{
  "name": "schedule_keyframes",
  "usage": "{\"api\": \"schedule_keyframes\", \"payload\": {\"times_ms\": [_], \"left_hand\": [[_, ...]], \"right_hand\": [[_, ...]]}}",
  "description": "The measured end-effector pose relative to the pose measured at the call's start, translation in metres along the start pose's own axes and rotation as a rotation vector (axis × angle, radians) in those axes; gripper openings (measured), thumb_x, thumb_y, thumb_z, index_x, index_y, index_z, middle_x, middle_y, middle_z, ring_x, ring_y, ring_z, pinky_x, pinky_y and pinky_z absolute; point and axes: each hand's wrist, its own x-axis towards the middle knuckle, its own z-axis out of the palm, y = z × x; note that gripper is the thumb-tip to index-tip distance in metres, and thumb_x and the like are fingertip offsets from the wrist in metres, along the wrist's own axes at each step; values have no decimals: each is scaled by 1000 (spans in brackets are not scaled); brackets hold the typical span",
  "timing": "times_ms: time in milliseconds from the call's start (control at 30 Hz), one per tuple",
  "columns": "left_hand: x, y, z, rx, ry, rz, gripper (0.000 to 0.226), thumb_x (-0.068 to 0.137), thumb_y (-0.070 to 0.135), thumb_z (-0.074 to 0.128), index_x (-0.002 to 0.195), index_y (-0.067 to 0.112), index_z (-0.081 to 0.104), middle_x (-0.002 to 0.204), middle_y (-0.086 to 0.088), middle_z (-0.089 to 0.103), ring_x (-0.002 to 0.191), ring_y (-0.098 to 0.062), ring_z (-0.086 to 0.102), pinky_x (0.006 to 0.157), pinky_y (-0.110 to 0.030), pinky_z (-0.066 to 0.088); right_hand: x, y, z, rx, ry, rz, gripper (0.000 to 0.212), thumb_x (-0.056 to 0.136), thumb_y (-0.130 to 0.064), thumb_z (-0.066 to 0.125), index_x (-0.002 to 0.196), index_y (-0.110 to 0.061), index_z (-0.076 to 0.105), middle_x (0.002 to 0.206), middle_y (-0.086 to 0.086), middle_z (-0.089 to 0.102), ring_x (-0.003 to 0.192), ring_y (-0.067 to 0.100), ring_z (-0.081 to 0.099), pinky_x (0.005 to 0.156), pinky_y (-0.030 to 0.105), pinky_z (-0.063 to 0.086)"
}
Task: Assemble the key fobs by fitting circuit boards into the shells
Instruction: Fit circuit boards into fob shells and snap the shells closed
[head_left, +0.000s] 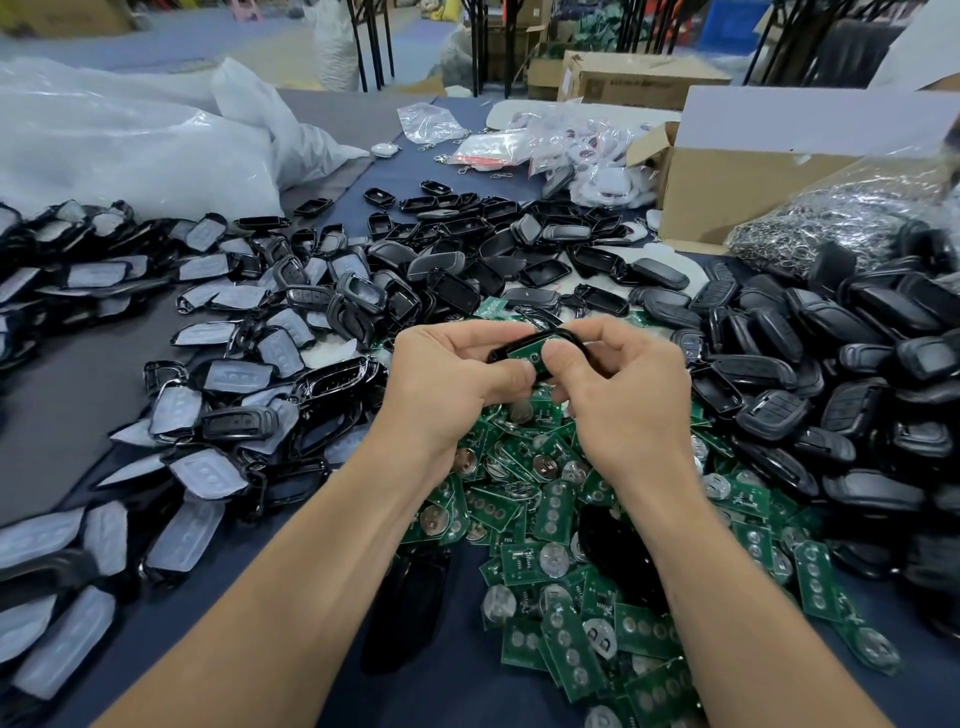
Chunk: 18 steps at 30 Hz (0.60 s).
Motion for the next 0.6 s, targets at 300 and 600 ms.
{"api": "schedule_keyframes", "payload": {"times_ms": [300,600], "left_hand": [[-1,-1,4,17,69,72,36,77,-14,81,92,20,79,87,-6,82,75,-19,79,72,-28,64],[-1,-3,5,16,62,59,38,76,-7,86,94,26,82,101,-13,81,107,-33,75,82,-34,63]], "right_hand": [[-3,-2,-2,-103,222,-2,24,85,-20,79,101,-38,76,89,-30,73,75,-2,69,68,15,53],[-9,-10,0,-245,232,-77,27,86,-22,81,110,-36,79,100,-23,68,94,13,70,88,43,60]]}}
